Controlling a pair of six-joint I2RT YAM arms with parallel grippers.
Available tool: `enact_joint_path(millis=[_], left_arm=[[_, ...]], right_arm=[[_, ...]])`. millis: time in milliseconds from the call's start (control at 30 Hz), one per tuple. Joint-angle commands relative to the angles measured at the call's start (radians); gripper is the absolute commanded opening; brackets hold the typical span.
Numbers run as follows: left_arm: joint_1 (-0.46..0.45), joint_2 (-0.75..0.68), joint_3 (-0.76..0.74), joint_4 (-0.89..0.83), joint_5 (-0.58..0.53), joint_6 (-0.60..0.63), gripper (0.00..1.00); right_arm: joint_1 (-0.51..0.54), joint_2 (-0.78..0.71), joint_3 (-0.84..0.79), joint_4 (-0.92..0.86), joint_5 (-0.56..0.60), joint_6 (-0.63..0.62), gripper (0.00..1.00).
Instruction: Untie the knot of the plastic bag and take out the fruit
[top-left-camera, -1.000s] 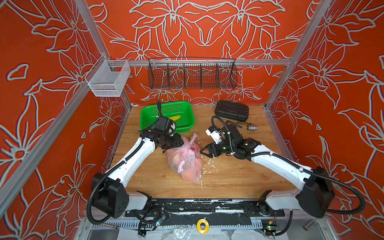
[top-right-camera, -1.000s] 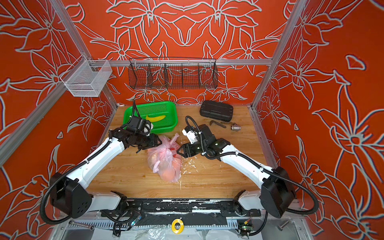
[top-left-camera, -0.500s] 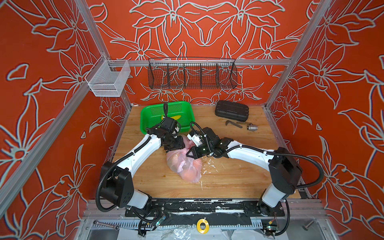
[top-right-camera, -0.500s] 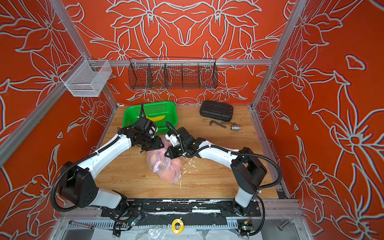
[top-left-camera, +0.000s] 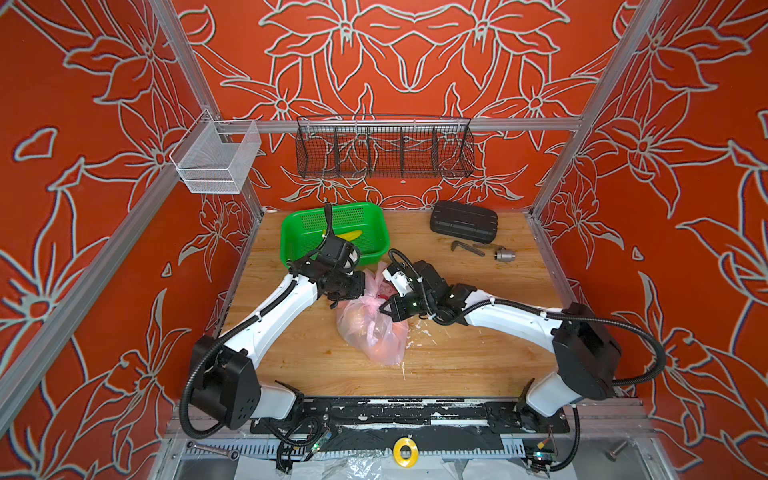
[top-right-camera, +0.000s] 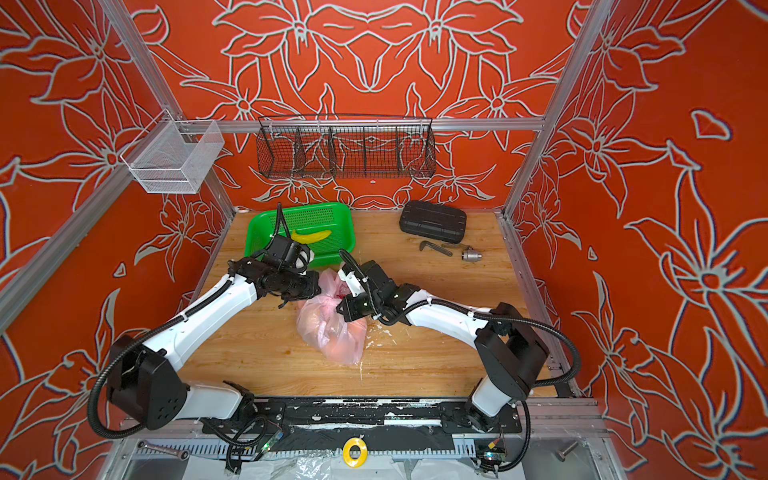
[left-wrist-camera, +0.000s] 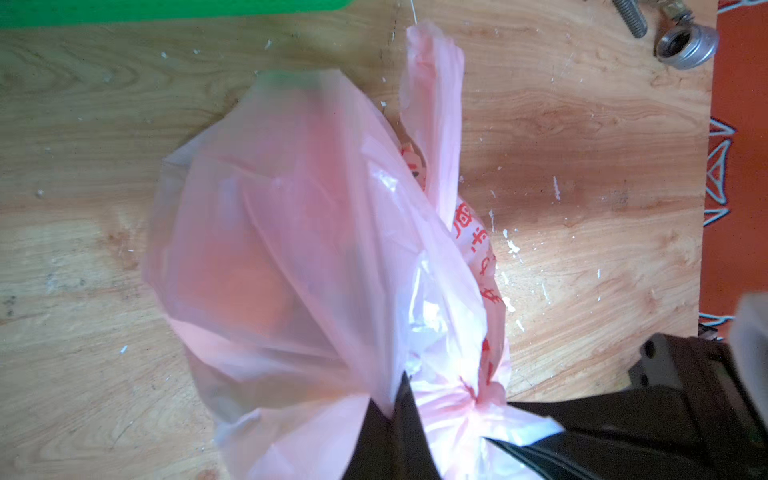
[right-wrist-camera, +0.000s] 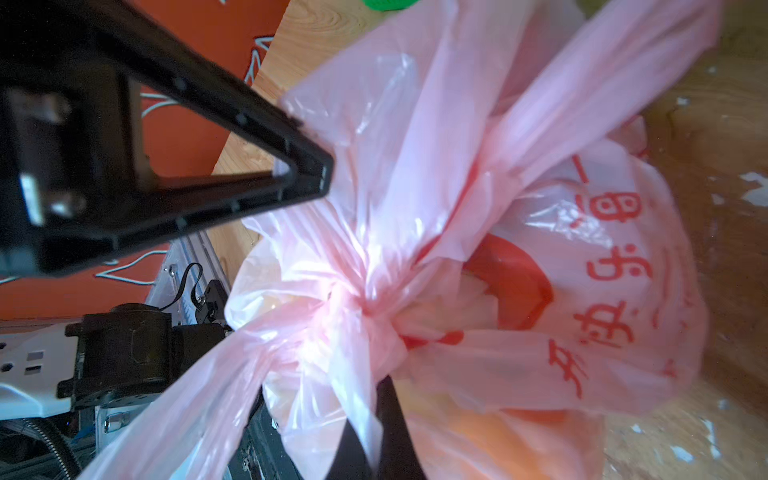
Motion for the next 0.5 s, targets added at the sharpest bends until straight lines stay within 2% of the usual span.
enact_joint_path(millis=[0, 200, 367, 467], left_arm=[[0.032, -0.046, 0.0, -0.004, -0.096, 0.013, 0.0], [0.077, -0.061, -0.019, 0.009, -0.052, 0.005, 0.0], [0.09, -0.068, -0.042, 0.037, -0.009, 0.002, 0.0], [0.089, -0.06, -0.046, 0.054, 0.046, 0.011, 0.0]], right_arm=[[-0.001, -0.077, -0.073, -0.027, 0.099, 0.003, 0.0], [-0.002, -0.156, -0.184, -0.042, 0.145, 0.001, 0.0], [-0.001, -0.17, -0.234, -0.068, 0.127, -0.003, 0.01], [-0.001, -0.19, -0.211, -0.11, 0.137, -0.019, 0.3]])
